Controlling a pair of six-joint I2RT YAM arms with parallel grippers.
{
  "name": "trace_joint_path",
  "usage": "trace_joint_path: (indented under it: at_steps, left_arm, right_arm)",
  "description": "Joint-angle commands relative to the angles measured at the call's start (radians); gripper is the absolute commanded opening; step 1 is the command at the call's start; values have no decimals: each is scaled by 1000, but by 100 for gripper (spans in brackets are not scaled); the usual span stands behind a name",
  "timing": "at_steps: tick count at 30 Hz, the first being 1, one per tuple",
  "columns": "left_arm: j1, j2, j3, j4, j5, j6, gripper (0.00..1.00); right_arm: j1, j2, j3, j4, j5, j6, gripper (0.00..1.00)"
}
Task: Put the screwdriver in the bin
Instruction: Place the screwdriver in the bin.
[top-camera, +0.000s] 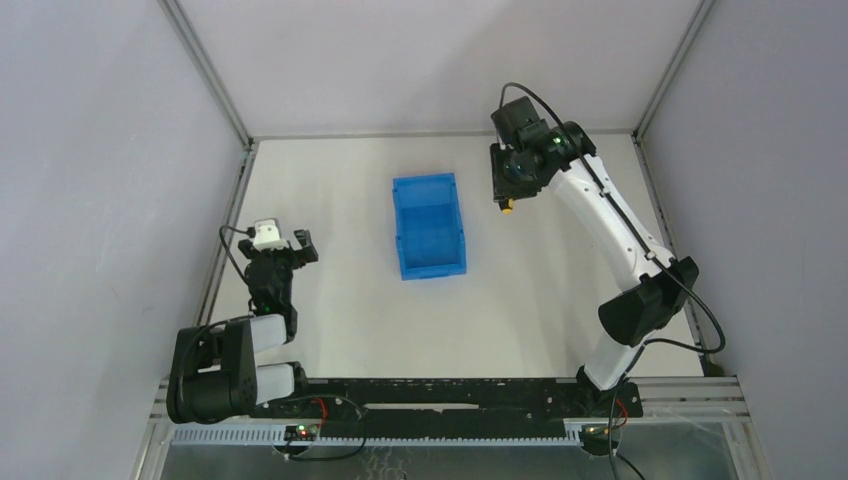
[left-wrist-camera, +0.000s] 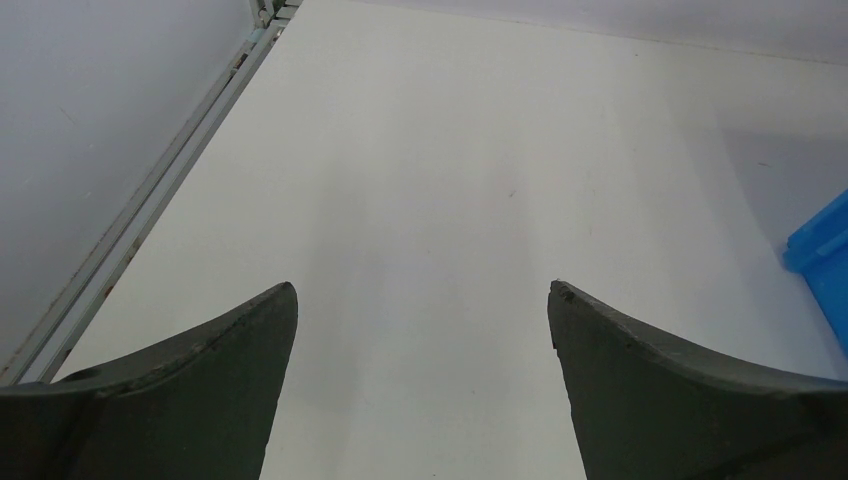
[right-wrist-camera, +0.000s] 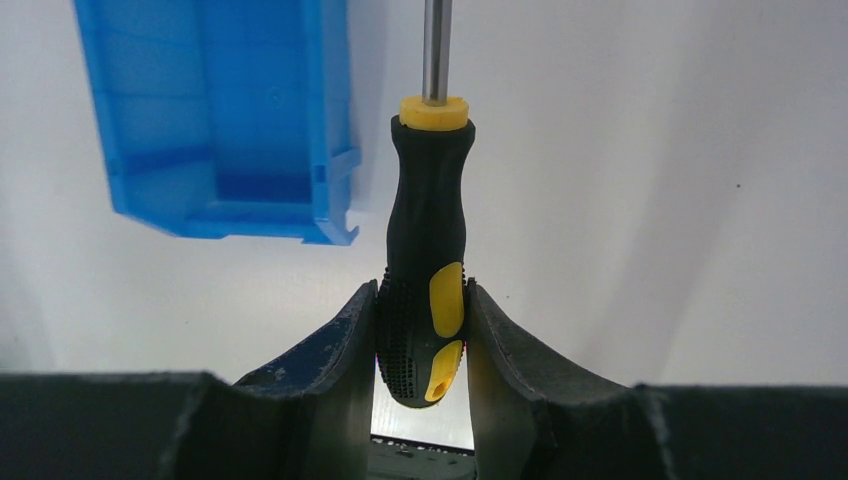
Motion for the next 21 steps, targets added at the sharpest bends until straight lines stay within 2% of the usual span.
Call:
trace_joint_path:
  at_steps: [1, 9, 21]
  left_arm:
    - [-5, -8, 11, 55, -2, 20, 100]
    - [-5, -8, 11, 55, -2, 20, 100]
    - [-5, -8, 11, 55, -2, 20, 100]
  right_arm:
    - [55, 19, 92, -23, 30, 48, 0]
    - [153, 89, 183, -41, 47, 171, 0]
    - [282, 155, 174, 19, 64, 416, 0]
